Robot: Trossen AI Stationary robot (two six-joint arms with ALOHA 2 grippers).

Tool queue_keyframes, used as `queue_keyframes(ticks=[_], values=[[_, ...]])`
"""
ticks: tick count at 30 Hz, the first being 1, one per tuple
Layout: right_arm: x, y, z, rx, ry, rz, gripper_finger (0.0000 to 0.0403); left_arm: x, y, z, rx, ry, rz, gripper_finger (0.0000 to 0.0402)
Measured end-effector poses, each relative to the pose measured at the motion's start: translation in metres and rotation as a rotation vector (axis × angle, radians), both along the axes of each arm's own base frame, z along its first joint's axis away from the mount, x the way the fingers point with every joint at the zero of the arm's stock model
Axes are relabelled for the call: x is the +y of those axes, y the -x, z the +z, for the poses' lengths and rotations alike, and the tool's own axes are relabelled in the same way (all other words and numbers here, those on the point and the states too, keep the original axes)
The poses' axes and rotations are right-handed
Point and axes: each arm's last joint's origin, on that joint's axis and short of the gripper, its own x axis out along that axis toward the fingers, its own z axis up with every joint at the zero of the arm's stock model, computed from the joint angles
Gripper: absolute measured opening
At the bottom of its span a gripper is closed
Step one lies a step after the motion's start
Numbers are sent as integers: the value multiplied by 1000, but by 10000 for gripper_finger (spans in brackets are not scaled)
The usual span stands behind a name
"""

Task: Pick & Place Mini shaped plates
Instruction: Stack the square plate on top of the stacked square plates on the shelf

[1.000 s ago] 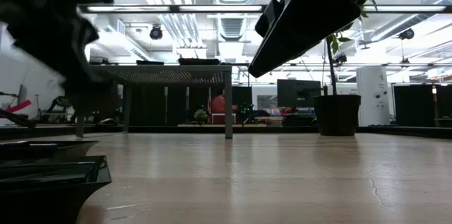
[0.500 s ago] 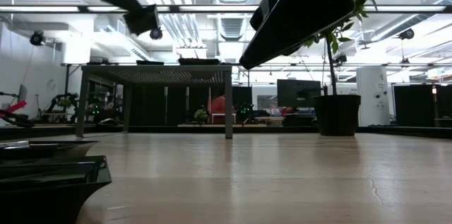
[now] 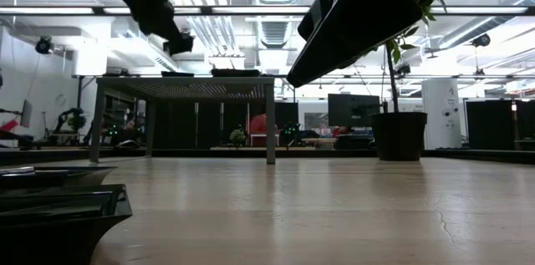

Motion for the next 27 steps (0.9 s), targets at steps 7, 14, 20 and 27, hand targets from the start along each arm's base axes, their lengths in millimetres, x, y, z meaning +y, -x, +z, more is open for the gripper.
queue_keyframes(ticks=[7, 14, 20, 27], values=[[0, 0, -1, 3, -3, -3, 56, 17, -4, -8, 61, 47, 2, 4], [0, 0, -1, 2, -6, -6, 56, 27, -11, -19, 116, 97, -3, 4], [0, 1, -1, 3, -10, -12, 56, 29, -12, -21, 147, 53, 39, 4], [0, 1, -1, 4, -10, -11, 56, 29, -9, -23, 181, 55, 45, 4]])
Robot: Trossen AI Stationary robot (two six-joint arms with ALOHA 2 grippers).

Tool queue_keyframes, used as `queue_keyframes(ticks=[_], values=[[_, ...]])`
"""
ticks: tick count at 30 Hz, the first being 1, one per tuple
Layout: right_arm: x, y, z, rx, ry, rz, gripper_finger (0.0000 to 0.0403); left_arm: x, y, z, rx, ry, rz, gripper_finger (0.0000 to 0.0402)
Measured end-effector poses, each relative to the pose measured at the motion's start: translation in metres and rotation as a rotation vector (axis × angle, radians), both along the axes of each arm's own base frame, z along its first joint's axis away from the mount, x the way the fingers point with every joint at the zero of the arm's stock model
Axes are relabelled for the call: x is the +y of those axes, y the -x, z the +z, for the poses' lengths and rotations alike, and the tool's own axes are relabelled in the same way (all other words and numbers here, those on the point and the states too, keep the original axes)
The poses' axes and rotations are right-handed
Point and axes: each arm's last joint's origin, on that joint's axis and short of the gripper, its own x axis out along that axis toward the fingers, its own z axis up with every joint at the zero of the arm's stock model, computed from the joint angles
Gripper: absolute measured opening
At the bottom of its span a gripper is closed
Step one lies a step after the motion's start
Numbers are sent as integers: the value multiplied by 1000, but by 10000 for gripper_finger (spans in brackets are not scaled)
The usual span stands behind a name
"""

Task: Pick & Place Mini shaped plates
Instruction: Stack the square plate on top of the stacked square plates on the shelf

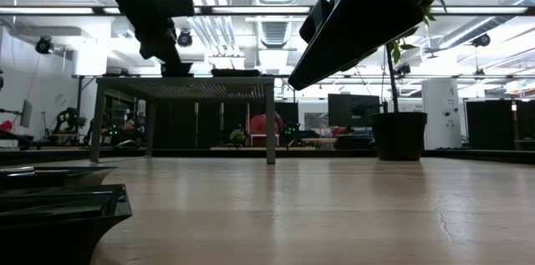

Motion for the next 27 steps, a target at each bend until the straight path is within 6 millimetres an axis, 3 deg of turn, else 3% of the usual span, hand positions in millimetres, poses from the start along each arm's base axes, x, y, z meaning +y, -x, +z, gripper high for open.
queue_keyframes(ticks=[5, 16, 24, 27], values=[[0, 0, 0, 1, 0, 0, 56, 0, 0, 0, 1, -9, 8, 15], [0, 0, 0, 1, 1, 0, 56, -3, -1, 1, -11, -2, -3, 88], [0, 0, 0, 1, 1, 0, 56, -25, -3, 11, -123, 94, -76, 96], [0, 0, 0, 2, 1, 0, 56, -40, -4, 9, -153, 211, -151, 97]])
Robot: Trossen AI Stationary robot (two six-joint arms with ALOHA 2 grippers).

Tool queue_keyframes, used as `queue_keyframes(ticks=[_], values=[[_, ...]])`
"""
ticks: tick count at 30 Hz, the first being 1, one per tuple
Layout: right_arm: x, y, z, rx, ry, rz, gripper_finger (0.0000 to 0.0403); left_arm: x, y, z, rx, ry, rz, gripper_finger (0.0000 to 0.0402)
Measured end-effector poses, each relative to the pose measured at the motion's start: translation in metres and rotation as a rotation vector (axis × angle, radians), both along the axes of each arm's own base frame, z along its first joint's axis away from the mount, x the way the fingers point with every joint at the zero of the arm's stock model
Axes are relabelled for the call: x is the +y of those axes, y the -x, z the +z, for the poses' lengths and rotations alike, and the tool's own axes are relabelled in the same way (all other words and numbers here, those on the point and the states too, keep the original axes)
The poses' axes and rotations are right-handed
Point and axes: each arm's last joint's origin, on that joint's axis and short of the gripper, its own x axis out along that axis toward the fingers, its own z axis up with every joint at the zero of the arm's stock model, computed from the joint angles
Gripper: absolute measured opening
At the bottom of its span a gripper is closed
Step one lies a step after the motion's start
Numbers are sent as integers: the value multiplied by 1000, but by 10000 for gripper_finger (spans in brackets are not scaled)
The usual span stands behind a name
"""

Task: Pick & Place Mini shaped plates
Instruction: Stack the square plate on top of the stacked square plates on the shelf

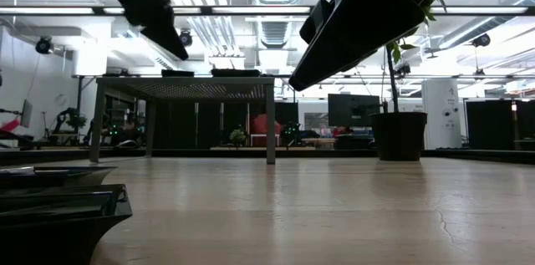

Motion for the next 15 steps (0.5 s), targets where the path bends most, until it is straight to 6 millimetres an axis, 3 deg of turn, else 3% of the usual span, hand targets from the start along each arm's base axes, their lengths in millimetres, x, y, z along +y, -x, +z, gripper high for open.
queue_keyframes(ticks=[5, 15], values=[[0, 0, -1, 3, 1, 0, 56, -33, -4, -8, -31, 257, -149, 97], [0, 0, 0, 2, 1, 0, 56, -125, -11, -30, -35, 425, -389, 97]])
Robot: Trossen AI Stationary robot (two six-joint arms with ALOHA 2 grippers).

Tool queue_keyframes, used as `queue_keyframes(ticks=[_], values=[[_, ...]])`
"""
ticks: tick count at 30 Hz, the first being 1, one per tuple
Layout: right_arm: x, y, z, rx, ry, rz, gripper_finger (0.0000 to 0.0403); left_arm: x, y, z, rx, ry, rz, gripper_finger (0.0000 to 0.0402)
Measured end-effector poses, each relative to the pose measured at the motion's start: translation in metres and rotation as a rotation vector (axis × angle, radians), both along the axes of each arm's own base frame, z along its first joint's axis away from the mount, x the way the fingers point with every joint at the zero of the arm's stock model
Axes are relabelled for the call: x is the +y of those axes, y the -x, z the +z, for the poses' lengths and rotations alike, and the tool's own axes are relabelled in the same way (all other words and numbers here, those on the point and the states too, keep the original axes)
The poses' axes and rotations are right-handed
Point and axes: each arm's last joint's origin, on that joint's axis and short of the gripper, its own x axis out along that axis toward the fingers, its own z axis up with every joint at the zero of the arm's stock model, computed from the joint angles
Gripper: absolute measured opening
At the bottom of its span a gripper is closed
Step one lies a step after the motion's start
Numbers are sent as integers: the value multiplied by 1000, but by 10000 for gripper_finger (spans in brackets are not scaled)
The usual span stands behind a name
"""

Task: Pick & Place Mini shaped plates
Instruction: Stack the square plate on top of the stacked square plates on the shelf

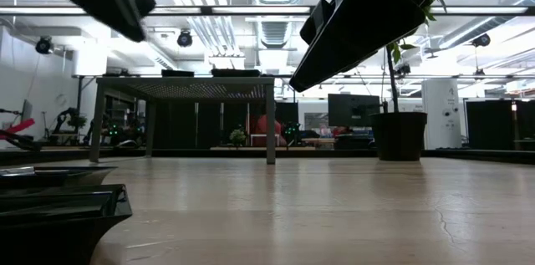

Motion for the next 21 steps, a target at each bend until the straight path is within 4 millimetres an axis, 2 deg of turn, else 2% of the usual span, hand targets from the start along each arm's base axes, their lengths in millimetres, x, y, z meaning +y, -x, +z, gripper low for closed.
queue_keyframes(ticks=[3, 7, 15, 21], values=[[0, 0, 0, -1, 4, 5, 56, -24, 2, -8, 0, 29, -57, 97], [0, 0, 0, -6, 24, 20, 56, -45, 0, -25, 36, 18, -89, 97], [-1, 0, -1, -9, 41, 7, 56, -74, -11, -65, 125, 86, -100, 97], [-3, 1, -4, -2, 46, 2, 56, -88, -16, -76, 135, 133, -73, 97]])
